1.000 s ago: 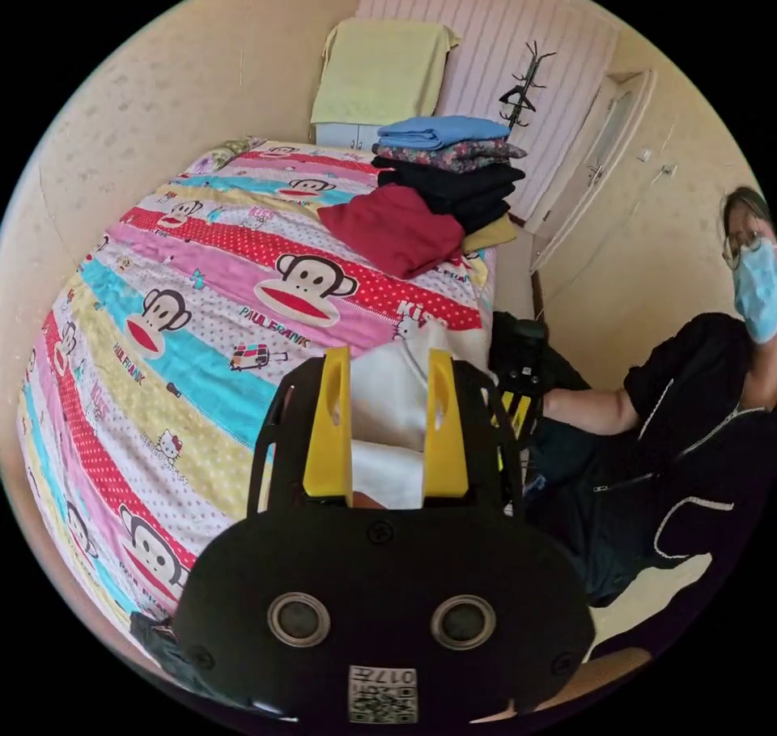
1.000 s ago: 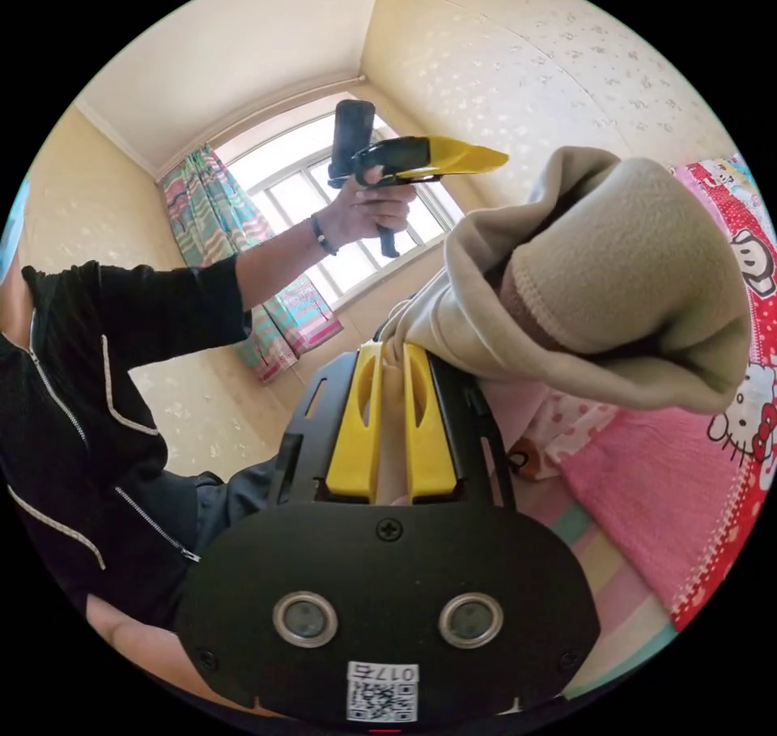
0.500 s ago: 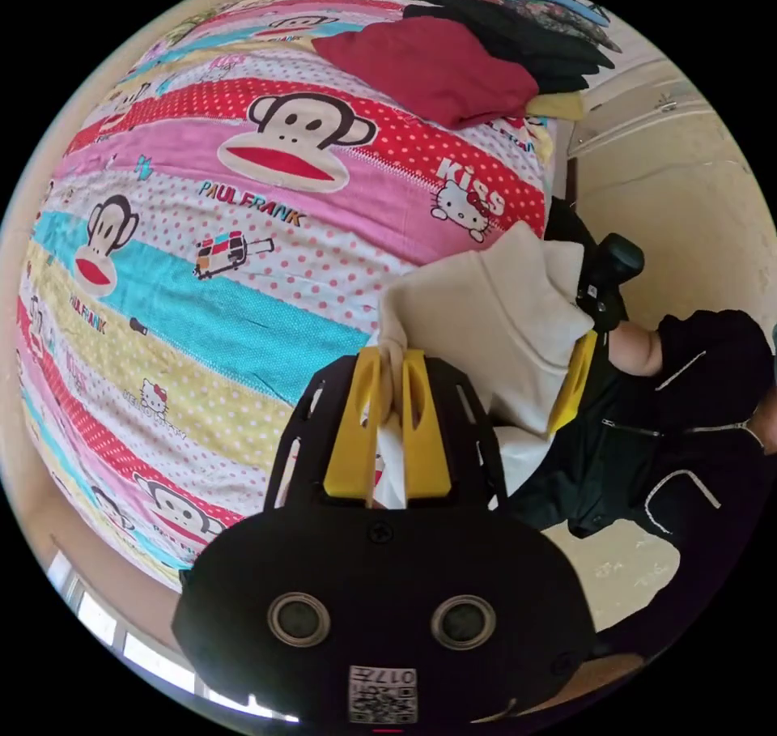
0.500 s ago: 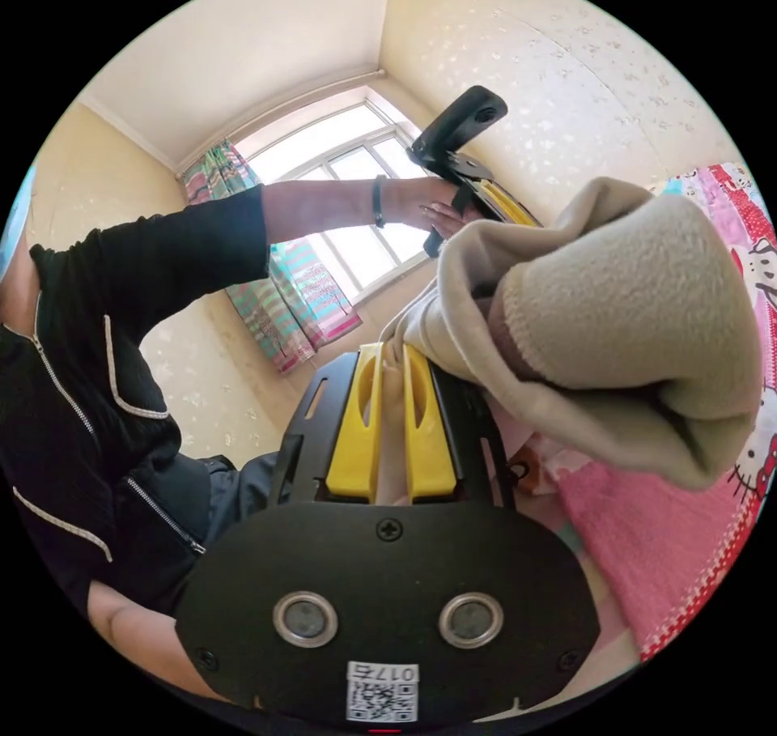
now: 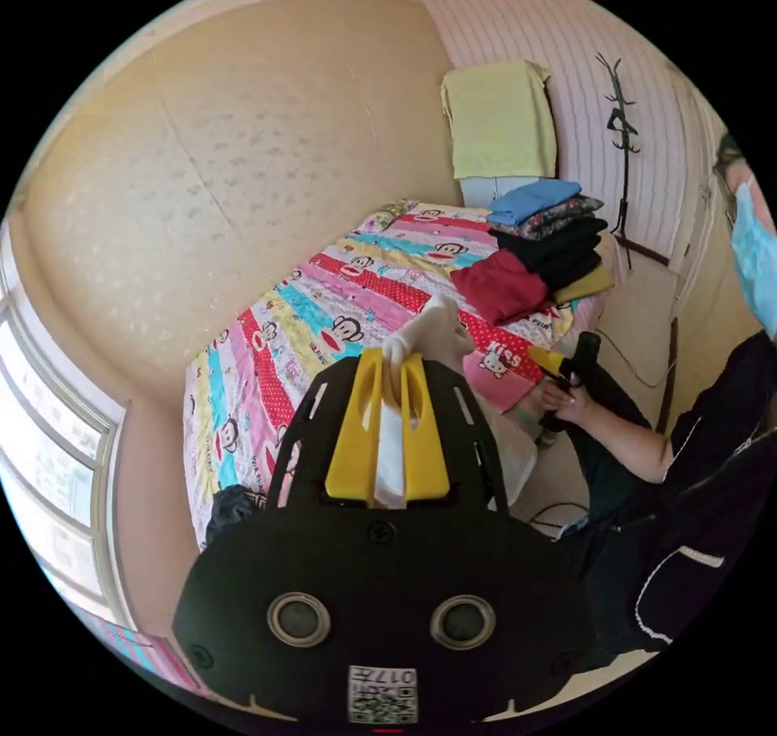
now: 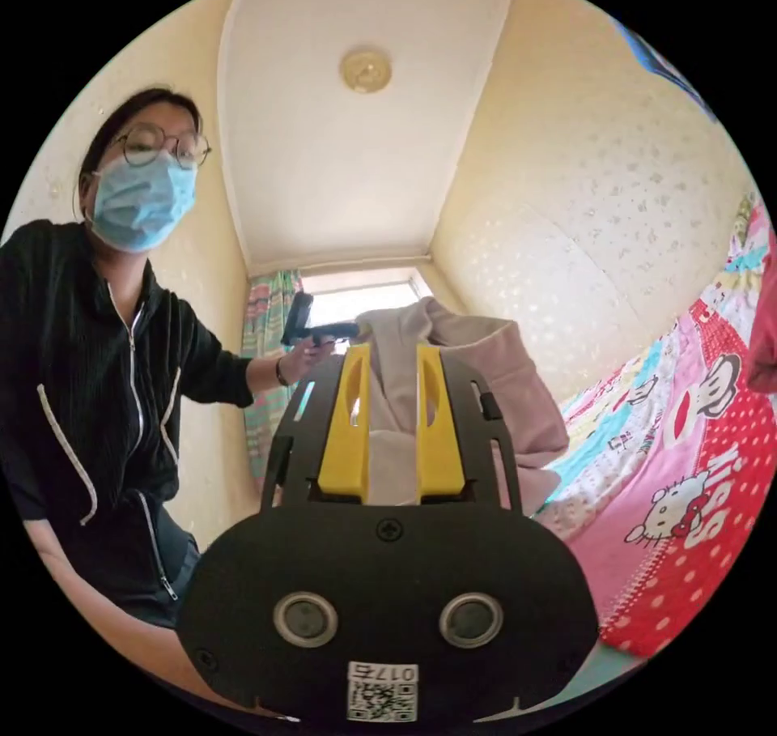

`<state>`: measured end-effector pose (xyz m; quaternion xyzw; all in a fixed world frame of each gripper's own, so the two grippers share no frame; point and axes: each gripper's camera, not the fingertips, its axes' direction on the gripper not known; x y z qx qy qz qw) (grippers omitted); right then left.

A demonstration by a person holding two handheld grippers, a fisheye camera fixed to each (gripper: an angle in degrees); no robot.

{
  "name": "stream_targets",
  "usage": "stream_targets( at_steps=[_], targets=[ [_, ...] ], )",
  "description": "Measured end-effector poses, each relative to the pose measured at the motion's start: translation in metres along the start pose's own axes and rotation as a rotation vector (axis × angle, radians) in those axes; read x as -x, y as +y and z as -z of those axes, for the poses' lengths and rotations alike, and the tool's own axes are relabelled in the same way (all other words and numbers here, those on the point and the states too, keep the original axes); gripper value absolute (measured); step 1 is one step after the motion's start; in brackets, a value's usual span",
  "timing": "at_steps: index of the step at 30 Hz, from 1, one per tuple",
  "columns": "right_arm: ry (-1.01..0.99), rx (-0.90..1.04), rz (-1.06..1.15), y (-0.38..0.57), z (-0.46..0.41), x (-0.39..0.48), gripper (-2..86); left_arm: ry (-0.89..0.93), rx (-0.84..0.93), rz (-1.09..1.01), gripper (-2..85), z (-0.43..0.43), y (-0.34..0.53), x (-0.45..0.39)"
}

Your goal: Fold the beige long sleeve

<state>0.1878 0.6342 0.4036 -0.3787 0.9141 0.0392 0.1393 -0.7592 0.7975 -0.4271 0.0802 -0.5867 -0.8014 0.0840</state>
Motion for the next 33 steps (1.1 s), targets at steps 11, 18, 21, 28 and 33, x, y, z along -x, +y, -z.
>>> stream_targets(
  at_steps=[11, 18, 21, 28, 33],
  targets=[
    [0.104, 0.151, -0.013, -0.002, -0.065, 0.004, 17.7, -0.184, -0.199, 0.013, 2.9, 0.184, 0.036, -0.028],
    [-0.041, 0.059, -0.362, -0.047, -0.138, 0.022, 23.2, -0.181, -0.300, -0.059, 2.7, 0.276, 0.051, -0.050],
    [0.020, 0.059, -0.492, -0.055, -0.166, 0.044, 23.7, -0.125, -0.330, -0.068, 2.8, 0.303, 0.061, -0.061],
    [0.265, 0.349, -0.598, -0.050, -0.209, 0.070, 16.6, -0.049, -0.396, 0.005, 2.9, 0.362, 0.094, -0.049],
    [0.190, 0.407, -0.669, -0.035, -0.217, 0.083, 3.7, -0.038, -0.425, 0.135, 2.8, 0.401, 0.132, -0.015]
  ],
)
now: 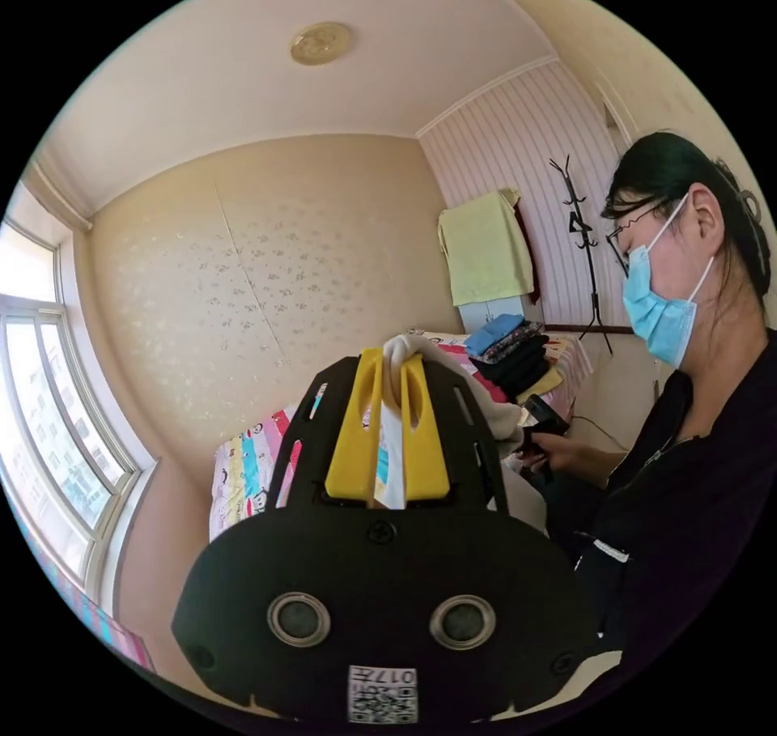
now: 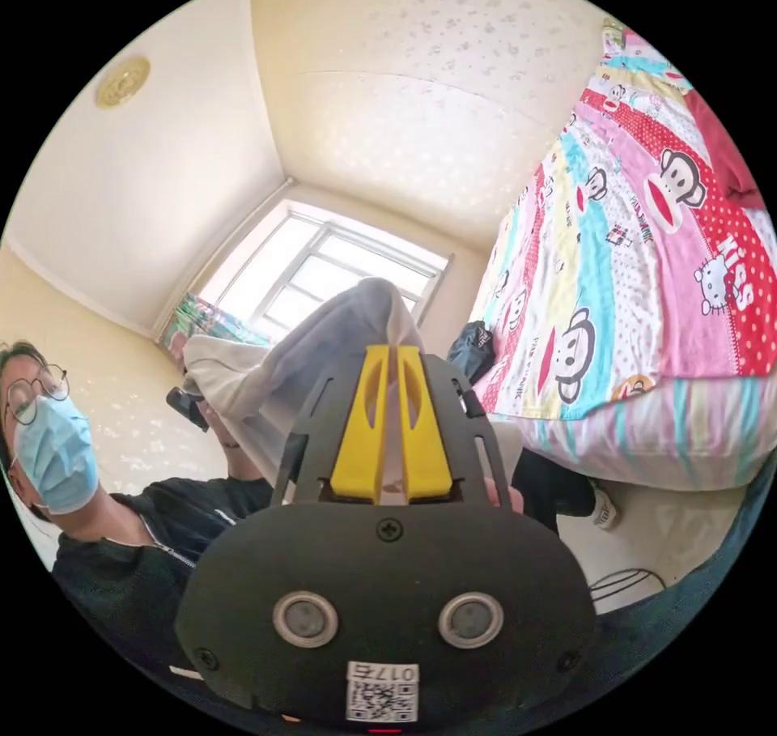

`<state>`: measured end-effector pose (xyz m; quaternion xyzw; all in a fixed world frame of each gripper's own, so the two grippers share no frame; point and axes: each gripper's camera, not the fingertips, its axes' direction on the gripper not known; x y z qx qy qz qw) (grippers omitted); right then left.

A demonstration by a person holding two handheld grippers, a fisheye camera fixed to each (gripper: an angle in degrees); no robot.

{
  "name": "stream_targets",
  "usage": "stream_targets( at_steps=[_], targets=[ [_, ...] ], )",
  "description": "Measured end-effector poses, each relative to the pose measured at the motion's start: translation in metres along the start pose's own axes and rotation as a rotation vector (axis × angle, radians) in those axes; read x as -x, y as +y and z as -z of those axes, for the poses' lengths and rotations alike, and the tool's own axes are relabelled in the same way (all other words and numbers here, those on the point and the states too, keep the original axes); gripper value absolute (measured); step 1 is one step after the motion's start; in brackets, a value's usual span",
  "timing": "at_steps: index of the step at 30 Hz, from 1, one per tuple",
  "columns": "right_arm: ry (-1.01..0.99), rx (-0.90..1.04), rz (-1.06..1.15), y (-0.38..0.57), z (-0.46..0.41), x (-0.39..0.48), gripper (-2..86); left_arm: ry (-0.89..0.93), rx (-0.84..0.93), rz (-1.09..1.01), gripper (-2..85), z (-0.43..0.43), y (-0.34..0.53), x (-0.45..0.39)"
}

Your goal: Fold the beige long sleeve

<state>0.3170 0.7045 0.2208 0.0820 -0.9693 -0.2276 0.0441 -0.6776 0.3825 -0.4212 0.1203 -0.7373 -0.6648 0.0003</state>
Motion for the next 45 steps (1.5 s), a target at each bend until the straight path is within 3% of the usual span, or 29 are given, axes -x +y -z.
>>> stream_targets(
  at_steps=[5, 10, 16, 20, 24, 28, 30, 35, 37, 39, 41, 45],
  targets=[
    [0.081, -0.120, 0.088, -0.004, 0.028, 0.046, 2.2, -0.082, -0.049, 0.041, 2.8, 0.049, 0.015, 0.029],
    [0.306, -0.252, 0.541, -0.033, 0.046, 0.196, 1.6, -0.160, -0.056, 0.018, 3.0, 0.080, 0.017, 0.054],
    [0.429, -0.291, 0.938, -0.016, 0.023, 0.338, 1.3, -0.276, -0.089, -0.026, 3.5, 0.116, 0.023, 0.087],
    [0.530, -0.298, 1.018, 0.004, 0.001, 0.355, 1.3, -0.286, -0.093, 0.018, 4.0, 0.116, 0.045, 0.115],
    [0.666, -0.422, 1.093, 0.020, -0.030, 0.351, 1.4, -0.308, -0.087, -0.020, 4.1, 0.091, 0.062, 0.132],
    [0.741, -0.400, 1.107, -0.032, -0.071, 0.328, 1.7, -0.249, -0.063, -0.013, 4.3, 0.041, 0.061, 0.182],
    [0.739, -0.362, 1.058, -0.077, -0.093, 0.299, 1.9, -0.152, -0.074, 0.032, 4.6, -0.016, 0.071, 0.245],
    [0.762, -0.166, 0.805, -0.247, -0.174, 0.155, 3.6, 0.054, -0.015, 0.301, 8.1, -0.206, 0.112, 0.414],
    [0.935, -0.128, 0.772, -0.302, -0.216, 0.069, 7.2, -0.010, 0.044, 0.263, 11.8, -0.284, 0.139, 0.463],
    [1.074, -0.063, 0.709, -0.321, -0.240, 0.010, 10.5, -0.043, 0.289, 0.401, 13.2, -0.383, 0.192, 0.516],
    [1.144, -0.025, 0.620, -0.320, -0.245, -0.029, 12.5, -0.092, 0.396, 0.479, 12.4, -0.423, 0.231, 0.528],
    [1.154, 0.055, 0.741, -0.238, -0.238, -0.083, 13.7, -0.143, 0.359, 0.591, 11.3, -0.438, 0.327, 0.502]
  ],
)
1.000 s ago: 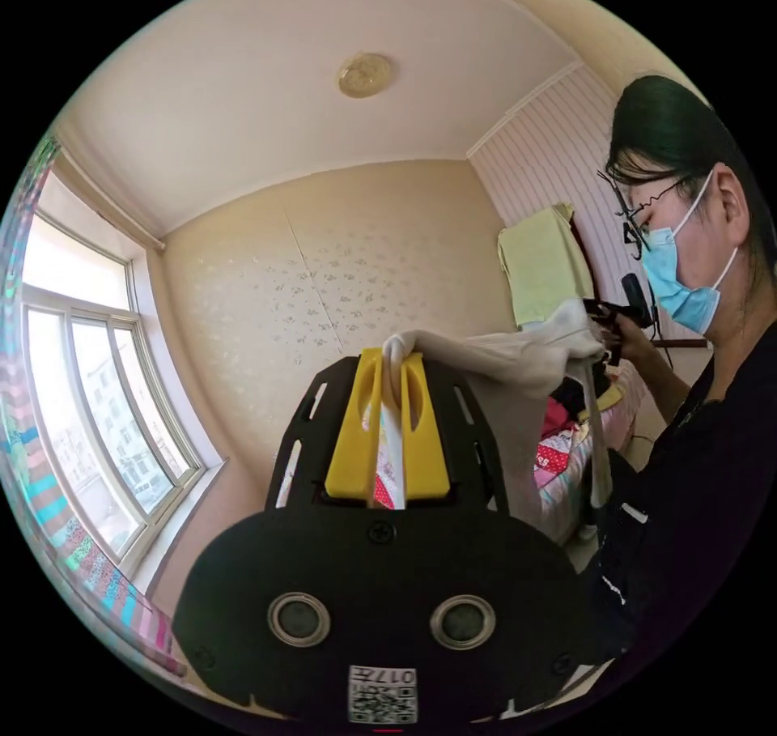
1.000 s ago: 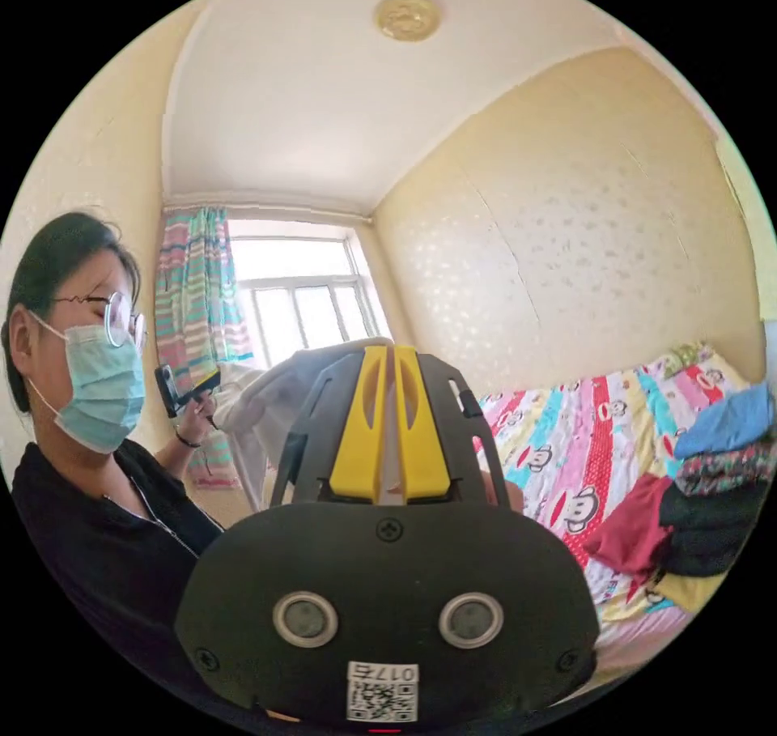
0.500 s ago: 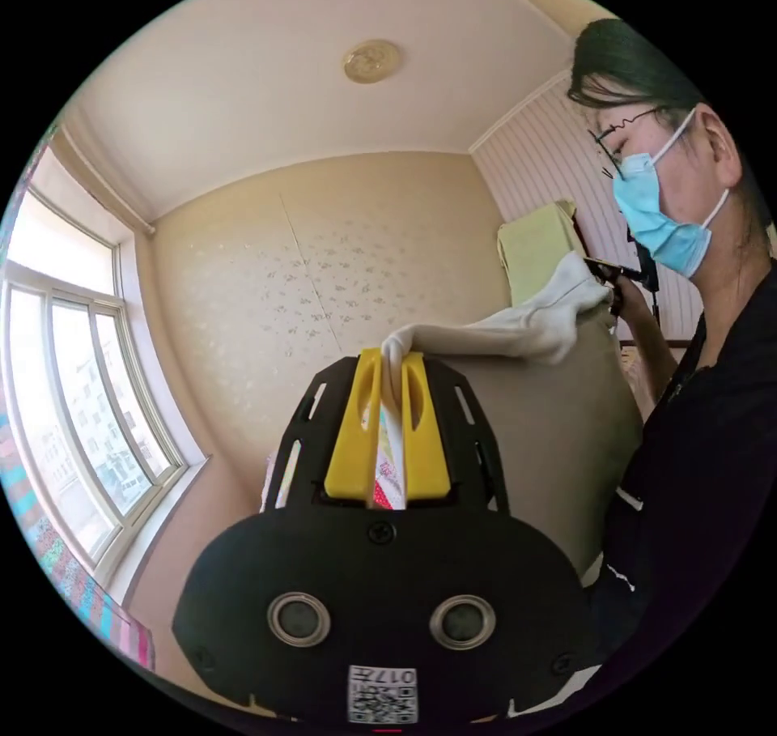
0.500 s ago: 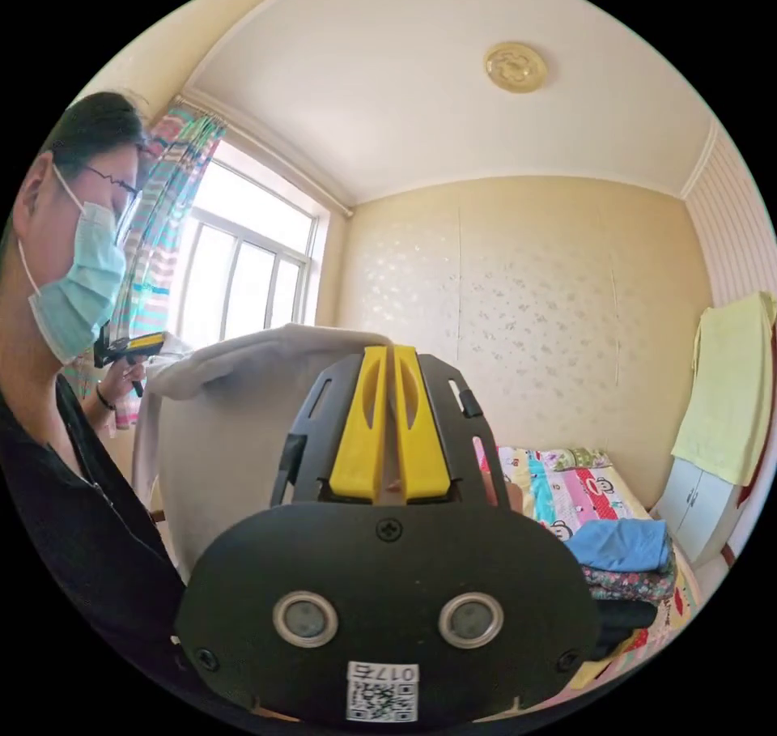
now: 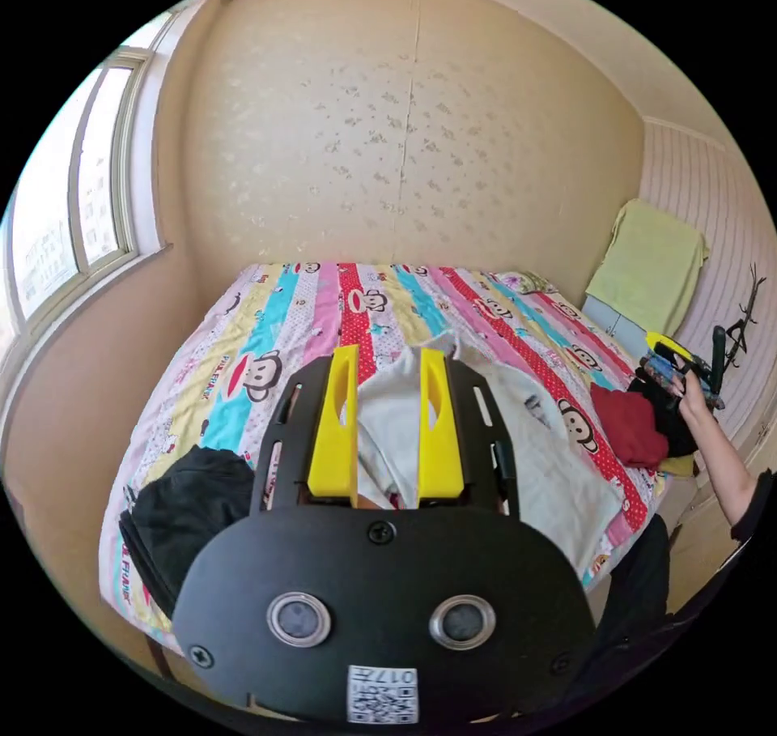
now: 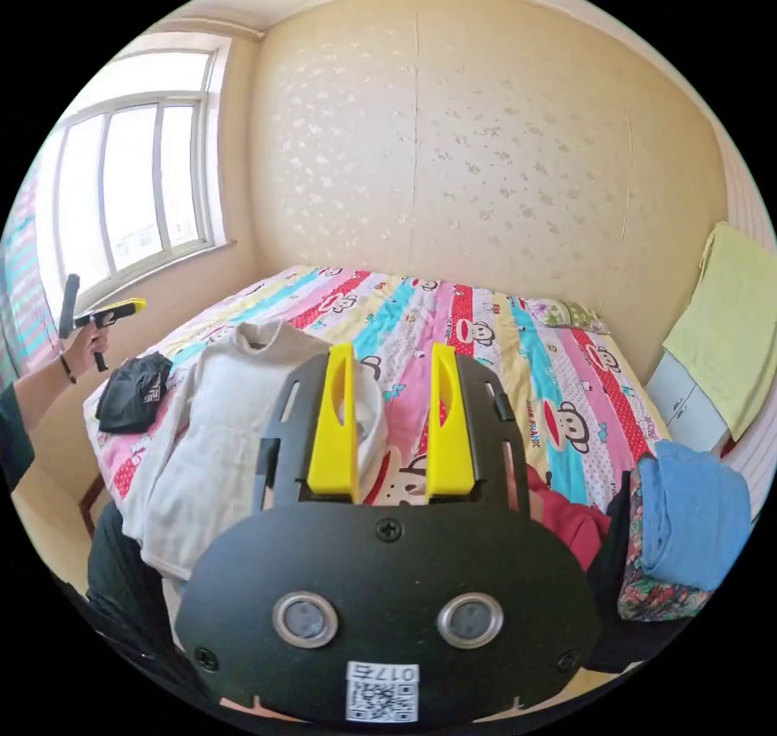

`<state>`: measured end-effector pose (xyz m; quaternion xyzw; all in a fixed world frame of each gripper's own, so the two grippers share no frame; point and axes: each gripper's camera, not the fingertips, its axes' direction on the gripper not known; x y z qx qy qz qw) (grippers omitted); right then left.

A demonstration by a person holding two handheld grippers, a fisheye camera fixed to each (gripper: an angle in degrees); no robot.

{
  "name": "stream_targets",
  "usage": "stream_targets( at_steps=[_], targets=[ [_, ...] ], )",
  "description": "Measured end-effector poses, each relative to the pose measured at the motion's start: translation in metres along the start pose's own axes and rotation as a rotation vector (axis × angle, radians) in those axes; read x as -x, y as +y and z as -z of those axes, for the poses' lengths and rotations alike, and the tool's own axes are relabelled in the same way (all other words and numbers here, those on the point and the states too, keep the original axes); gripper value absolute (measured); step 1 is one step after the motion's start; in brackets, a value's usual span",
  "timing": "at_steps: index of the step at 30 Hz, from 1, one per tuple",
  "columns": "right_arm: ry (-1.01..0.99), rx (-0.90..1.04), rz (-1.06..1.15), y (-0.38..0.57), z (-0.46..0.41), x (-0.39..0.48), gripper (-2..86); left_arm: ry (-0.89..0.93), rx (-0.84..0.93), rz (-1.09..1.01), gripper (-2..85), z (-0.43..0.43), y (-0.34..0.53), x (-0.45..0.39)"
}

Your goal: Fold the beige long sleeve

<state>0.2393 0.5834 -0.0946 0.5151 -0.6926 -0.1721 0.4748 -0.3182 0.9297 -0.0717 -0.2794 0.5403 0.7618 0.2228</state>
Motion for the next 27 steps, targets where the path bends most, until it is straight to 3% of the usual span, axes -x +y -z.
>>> stream_targets(
  at_steps=[5, 11, 15, 17, 20, 24, 27],
  targets=[
    [-0.152, 0.210, -0.042, 0.134, -0.031, 0.015, 14.2, 0.289, 0.125, 0.018, 10.6, -0.035, 0.140, -0.035],
    [-0.349, 0.318, -0.388, 0.243, -0.066, -0.025, 14.5, 0.099, 0.312, -0.007, 12.6, -0.041, 0.273, -0.134],
    [-0.427, 0.317, -0.496, 0.275, -0.080, -0.040, 13.1, 0.038, 0.187, 0.296, 12.4, -0.007, 0.297, -0.126],
    [-0.463, 0.301, -0.527, 0.281, -0.082, -0.046, 11.0, 0.060, 0.187, 0.321, 12.4, -0.010, 0.298, -0.121],
    [-0.519, 0.234, -0.556, 0.288, -0.078, -0.056, 5.8, 0.064, 0.360, 0.220, 12.3, -0.054, 0.302, -0.127],
    [-0.447, 0.226, -0.514, 0.280, -0.061, -0.061, 4.0, -0.072, 0.265, 0.013, 8.8, -0.069, 0.319, -0.149],
    [-0.428, 0.218, -0.464, 0.265, -0.037, -0.064, 3.7, -0.096, 0.365, -0.026, 5.5, -0.062, 0.298, -0.149]
  ],
)
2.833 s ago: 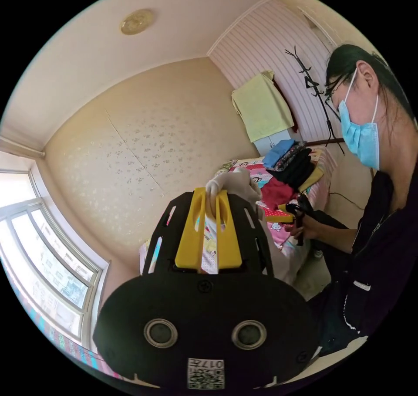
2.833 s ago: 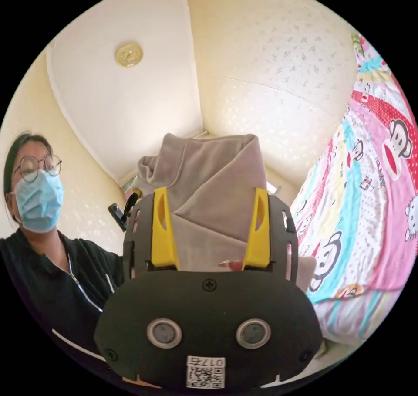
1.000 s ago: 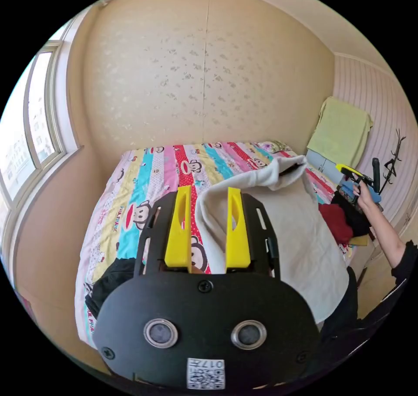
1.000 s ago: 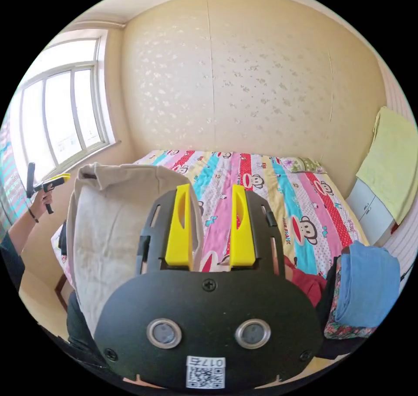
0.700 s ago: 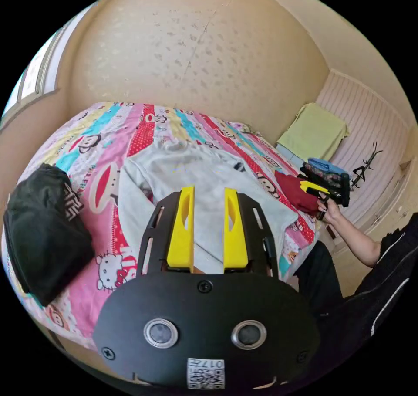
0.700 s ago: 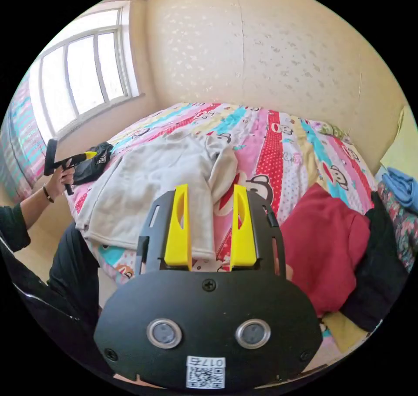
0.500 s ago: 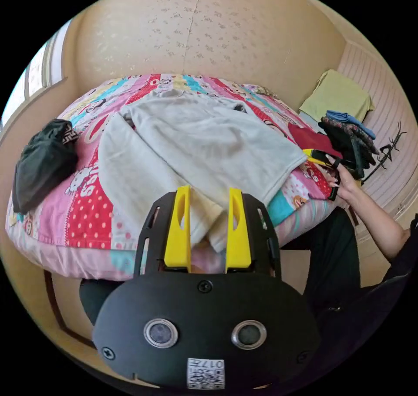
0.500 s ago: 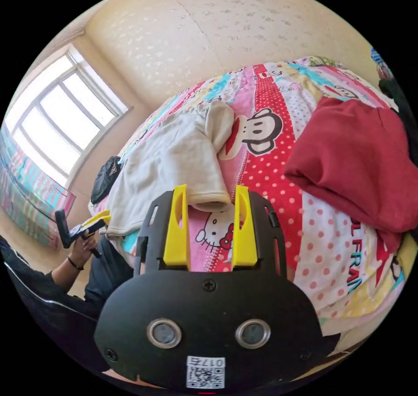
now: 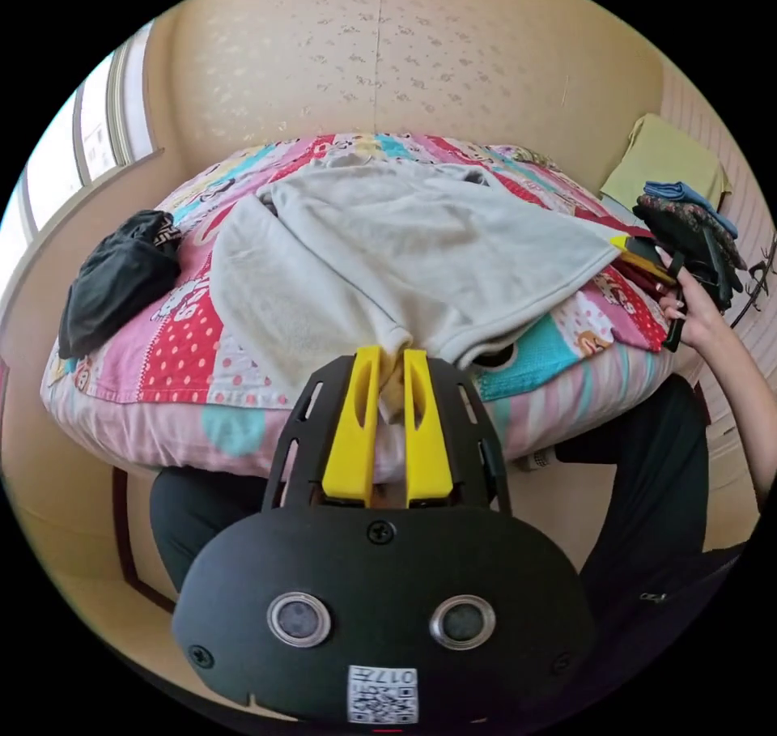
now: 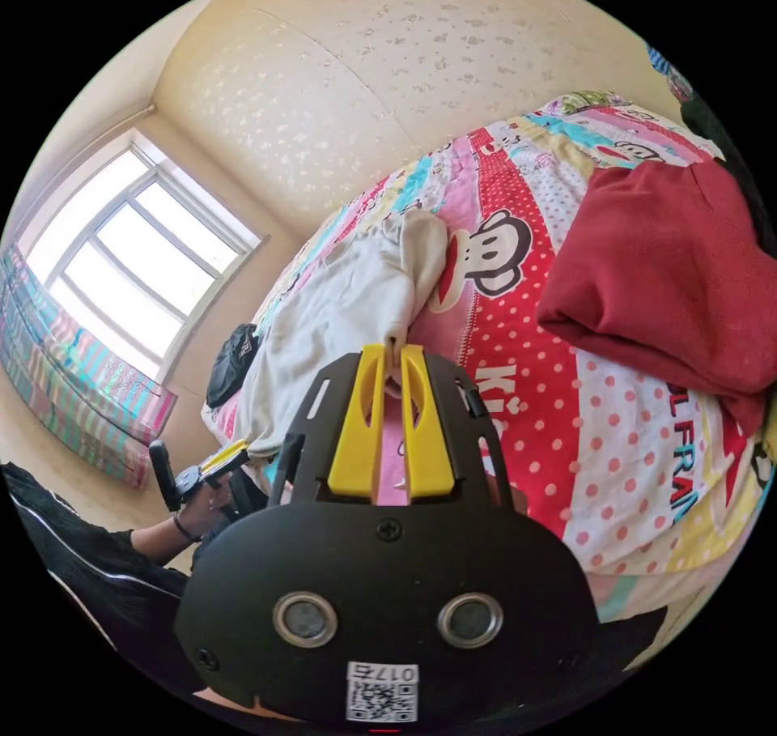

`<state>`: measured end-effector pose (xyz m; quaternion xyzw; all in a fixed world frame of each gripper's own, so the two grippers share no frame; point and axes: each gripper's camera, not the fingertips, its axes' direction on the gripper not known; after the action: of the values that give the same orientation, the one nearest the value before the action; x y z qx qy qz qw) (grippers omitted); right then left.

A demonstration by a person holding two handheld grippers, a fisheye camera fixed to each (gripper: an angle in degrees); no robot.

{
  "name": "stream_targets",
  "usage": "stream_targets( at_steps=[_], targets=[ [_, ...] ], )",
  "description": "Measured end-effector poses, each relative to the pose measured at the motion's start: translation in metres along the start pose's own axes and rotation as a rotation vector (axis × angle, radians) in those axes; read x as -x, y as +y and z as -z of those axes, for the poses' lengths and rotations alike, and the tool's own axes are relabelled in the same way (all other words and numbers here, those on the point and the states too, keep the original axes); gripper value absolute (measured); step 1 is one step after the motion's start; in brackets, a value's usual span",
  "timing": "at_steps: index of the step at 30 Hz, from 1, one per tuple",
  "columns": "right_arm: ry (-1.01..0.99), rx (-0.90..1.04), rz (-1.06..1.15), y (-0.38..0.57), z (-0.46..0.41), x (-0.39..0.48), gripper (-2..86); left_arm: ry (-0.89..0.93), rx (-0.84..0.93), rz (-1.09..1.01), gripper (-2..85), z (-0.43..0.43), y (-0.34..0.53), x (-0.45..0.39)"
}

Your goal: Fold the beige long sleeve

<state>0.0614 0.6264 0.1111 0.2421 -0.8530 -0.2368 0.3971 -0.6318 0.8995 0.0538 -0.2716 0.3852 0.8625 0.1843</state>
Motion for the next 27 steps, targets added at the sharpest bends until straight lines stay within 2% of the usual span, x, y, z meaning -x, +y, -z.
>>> stream_targets(
  at_steps=[4, 8, 10, 12, 14, 17, 20, 27],
  targets=[
    [0.057, 0.054, 0.076, -0.004, 0.022, 0.020, 3.6, -0.001, -0.080, 0.091, 4.9, 0.048, -0.004, 0.025],
    [0.055, 0.052, 0.075, 0.016, 0.025, 0.012, 3.4, -0.156, -0.193, 0.083, 5.1, 0.097, 0.011, 0.028],
    [0.103, 0.179, 0.003, 0.037, -0.001, -0.011, 3.3, -0.172, -0.158, 0.044, 5.2, 0.089, 0.019, 0.020],
    [0.111, 0.211, -0.054, 0.054, -0.012, -0.026, 3.0, -0.204, 0.083, 0.014, 3.9, 0.052, 0.025, 0.011],
    [0.061, 0.165, -0.097, 0.066, -0.006, -0.036, 2.5, -0.279, 0.187, 0.024, 1.5, 0.040, 0.035, 0.011],
    [0.023, 0.162, -0.096, 0.074, 0.009, -0.045, 1.9, -0.228, 0.073, 0.061, 0.1, 0.063, 0.051, 0.023],
    [0.104, 0.176, -0.016, 0.074, 0.030, -0.044, 1.4, -0.181, -0.027, 0.139, -0.1, 0.088, 0.048, 0.043],
    [0.139, 0.138, 0.108, 0.067, 0.069, -0.022, 1.2, -0.016, -0.310, 0.027, -0.1, 0.116, -0.046, 0.040]
  ],
)
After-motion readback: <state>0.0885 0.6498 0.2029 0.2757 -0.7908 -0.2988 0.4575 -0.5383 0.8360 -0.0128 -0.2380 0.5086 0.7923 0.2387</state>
